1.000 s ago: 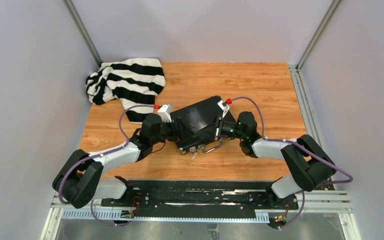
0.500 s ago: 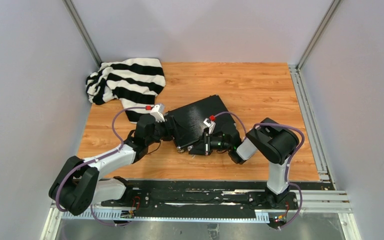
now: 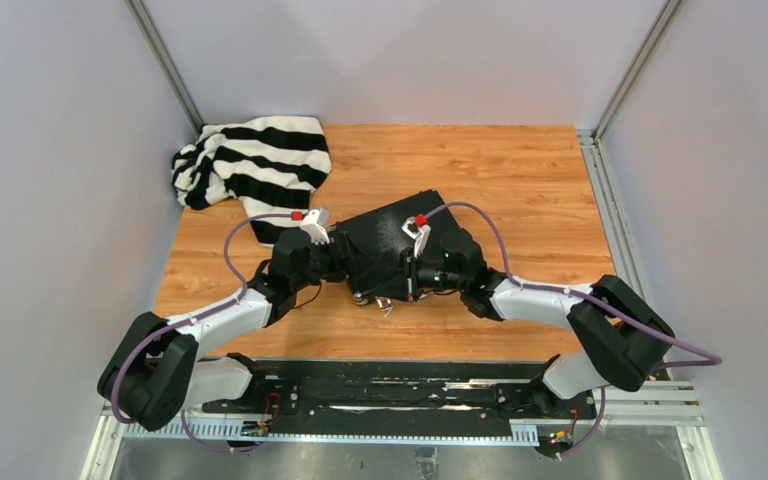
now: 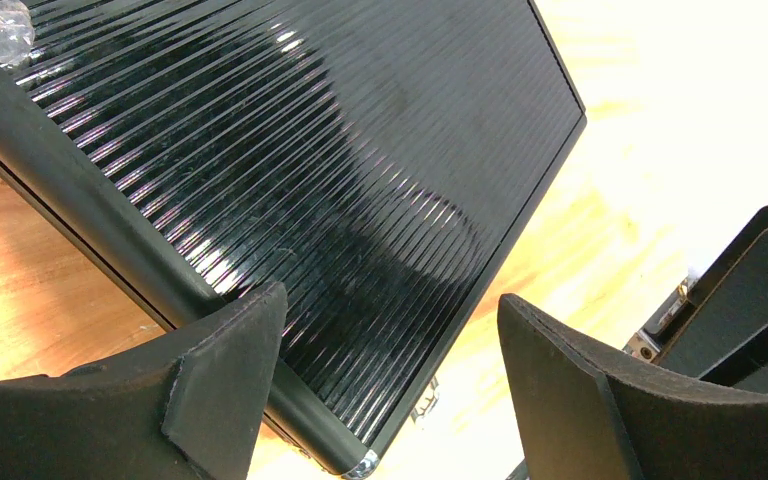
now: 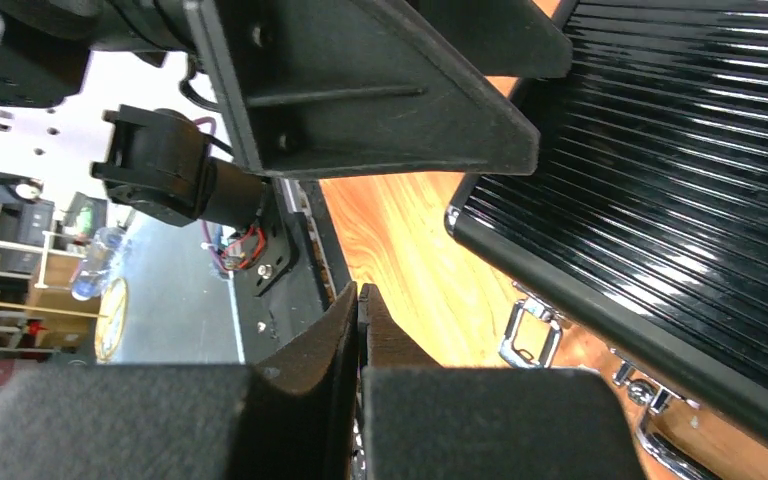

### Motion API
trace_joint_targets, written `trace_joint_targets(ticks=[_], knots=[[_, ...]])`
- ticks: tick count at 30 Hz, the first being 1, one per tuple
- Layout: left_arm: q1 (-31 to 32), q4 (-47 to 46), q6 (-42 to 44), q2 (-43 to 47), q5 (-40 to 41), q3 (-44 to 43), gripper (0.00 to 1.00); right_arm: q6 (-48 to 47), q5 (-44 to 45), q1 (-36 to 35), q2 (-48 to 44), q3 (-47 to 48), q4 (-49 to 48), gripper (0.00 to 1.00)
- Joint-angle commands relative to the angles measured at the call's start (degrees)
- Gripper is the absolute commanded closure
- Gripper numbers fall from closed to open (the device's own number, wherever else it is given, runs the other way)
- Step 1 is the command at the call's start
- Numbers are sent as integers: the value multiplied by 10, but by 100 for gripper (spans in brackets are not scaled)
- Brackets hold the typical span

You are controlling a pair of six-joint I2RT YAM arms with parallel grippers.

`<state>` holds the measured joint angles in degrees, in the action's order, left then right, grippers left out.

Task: Pack up texas hold em set

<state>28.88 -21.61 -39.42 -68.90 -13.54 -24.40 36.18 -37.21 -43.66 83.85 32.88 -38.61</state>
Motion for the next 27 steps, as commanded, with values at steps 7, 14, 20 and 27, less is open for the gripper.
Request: trace_joint_targets(ticks=[7,14,20,27], knots=[[-3,24,9,14,2,2,18,-87,111,-32,119,14,127,99],[-4,34,15,24,7,7,17,-129,232,-69,82,33,208,99],[-4,36,15,32,9,7,17,-161,267,-94,-9,44,286,99],[-3,37,31,54,-5,6,16,-192,432,-78,-150,22,383,99]])
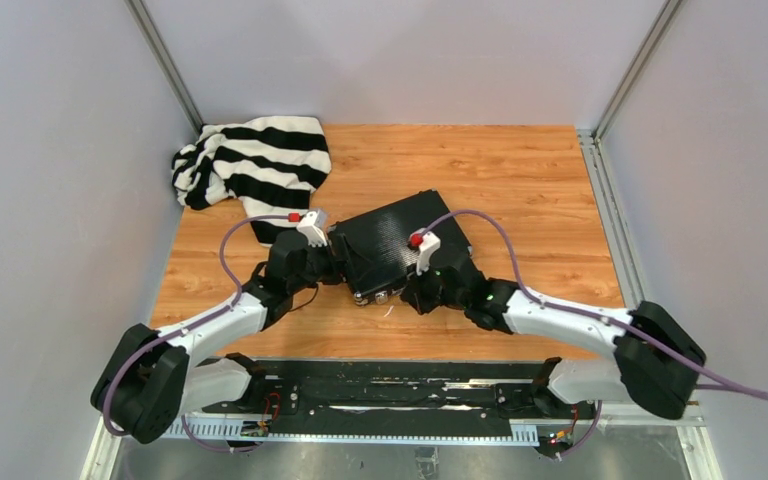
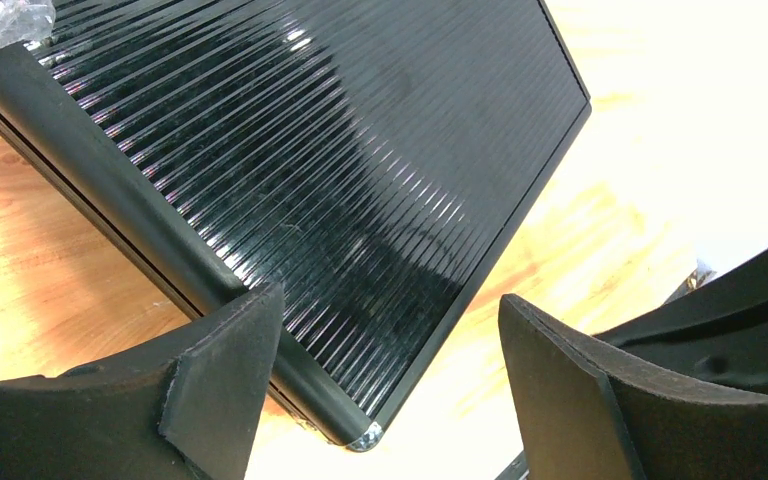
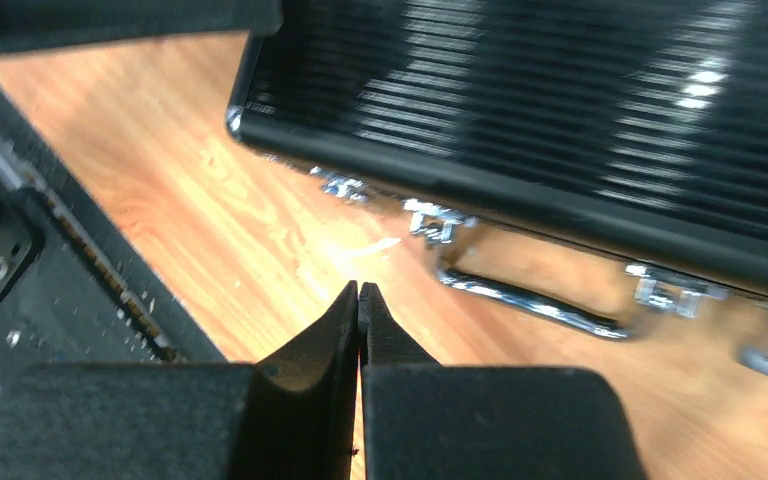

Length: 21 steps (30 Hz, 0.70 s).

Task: Pack up texas hold em set

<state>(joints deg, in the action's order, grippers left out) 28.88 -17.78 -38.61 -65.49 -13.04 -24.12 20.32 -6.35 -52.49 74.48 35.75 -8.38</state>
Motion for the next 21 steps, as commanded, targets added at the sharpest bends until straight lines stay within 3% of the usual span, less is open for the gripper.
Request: trace_joint_targets(ticks=[1,8,21], knots=[[-2,-1,30,24,-12,1,16,-37,133,24,-67,-8,93,99],[12,4,55,31,-4,-14,15,-68,102,132,-70,-13,163,99],[14,9,48,-66,9,-62,13,-72,89,192,-23,8,186,99]])
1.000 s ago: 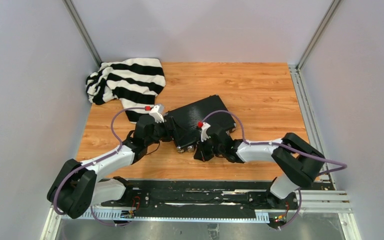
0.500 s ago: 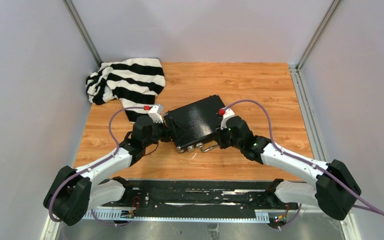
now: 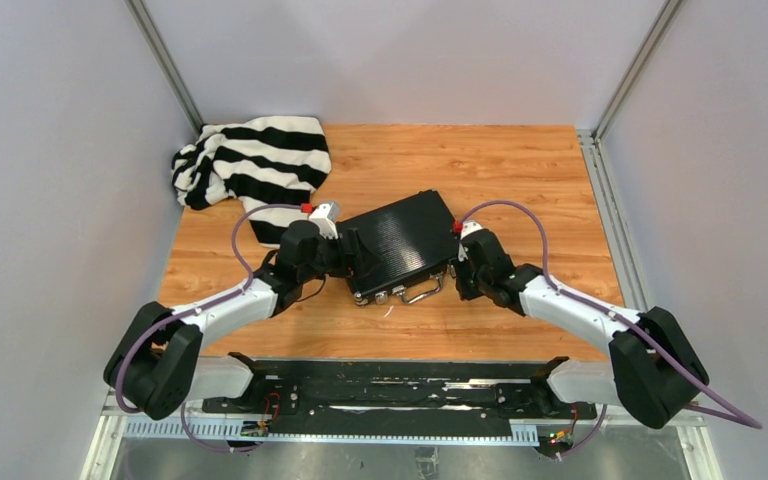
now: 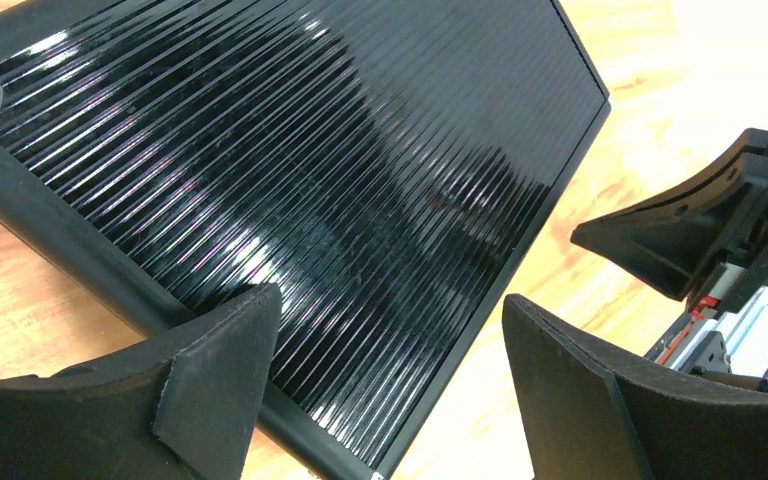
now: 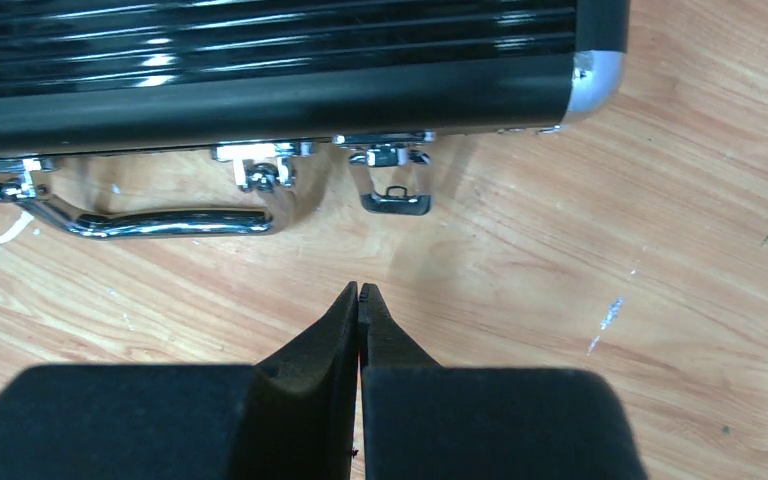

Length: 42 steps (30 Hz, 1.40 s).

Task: Pack up texas hold em set

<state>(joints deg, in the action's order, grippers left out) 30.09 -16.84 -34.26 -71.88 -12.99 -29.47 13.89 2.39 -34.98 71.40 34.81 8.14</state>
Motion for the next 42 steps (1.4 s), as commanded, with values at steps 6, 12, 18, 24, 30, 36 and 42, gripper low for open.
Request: trace_joint_targets(ticks=[6,12,18,24,30,36,42], knots=[[2,0,4,29,22,17,14,-24,-11,45,86,36,-44,99],[1,38,20,71,38,31,14,-6,-46,57,131,60,-87,99],[-1,62,32,110,59,39,14,-30,-27,57,15,26,-65,99],[-1,71,9,135,90,41,14,-57,17,69,-86,23,-44,99],[-12,140,-41,202,241,58,8,-28,25,137,-24,62,-59,56],[-48,212,-67,193,271,41,29,-3,13,180,76,96,-81,52],[-51,192,-108,139,271,46,33,8,-26,184,147,125,-103,58]])
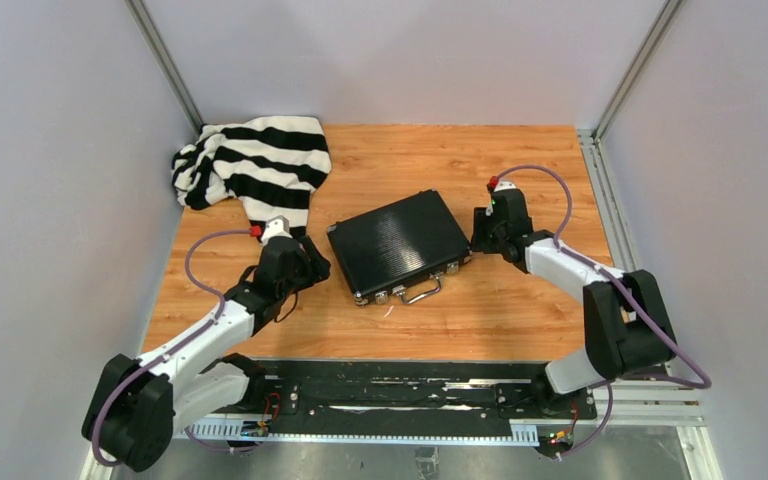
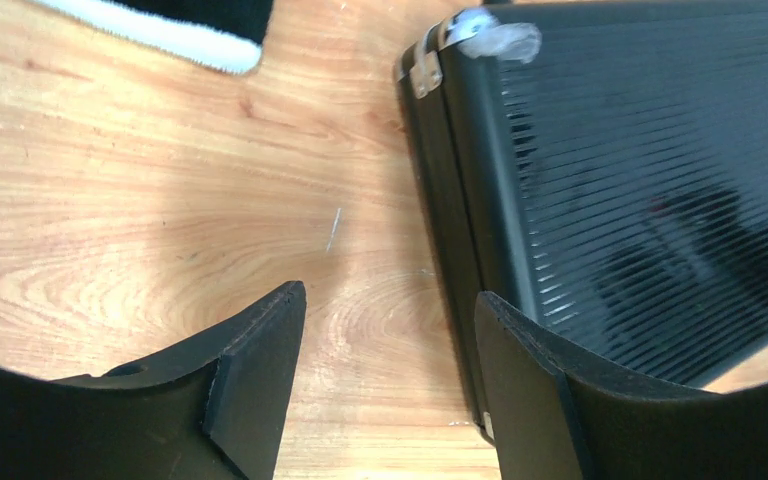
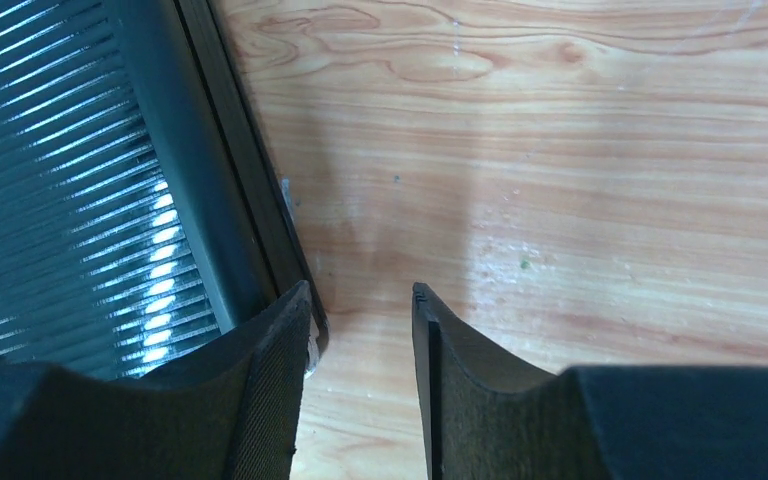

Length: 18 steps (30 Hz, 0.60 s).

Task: Pack up texas hold em set

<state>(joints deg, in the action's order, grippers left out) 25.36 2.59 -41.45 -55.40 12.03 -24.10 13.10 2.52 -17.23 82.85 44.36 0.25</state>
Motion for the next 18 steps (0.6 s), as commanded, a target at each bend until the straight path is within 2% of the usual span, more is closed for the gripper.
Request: trace_joint_targets(ticks=[1,4,10,18], knots=[[-4,-5,-44,-34,21,-6,33,17,-38,7,45,36,-22,59],[-4,-21,-55,-60,19,-3,32,23,-67,7,72,42,-26,62],[-3,-59,-57,-112,-1,-10,31,46,-123,2,62,-2,-67,72],[-4,-109,-44,-216,-42,-60,31,68,-153,-52,37,-35,-84,75]])
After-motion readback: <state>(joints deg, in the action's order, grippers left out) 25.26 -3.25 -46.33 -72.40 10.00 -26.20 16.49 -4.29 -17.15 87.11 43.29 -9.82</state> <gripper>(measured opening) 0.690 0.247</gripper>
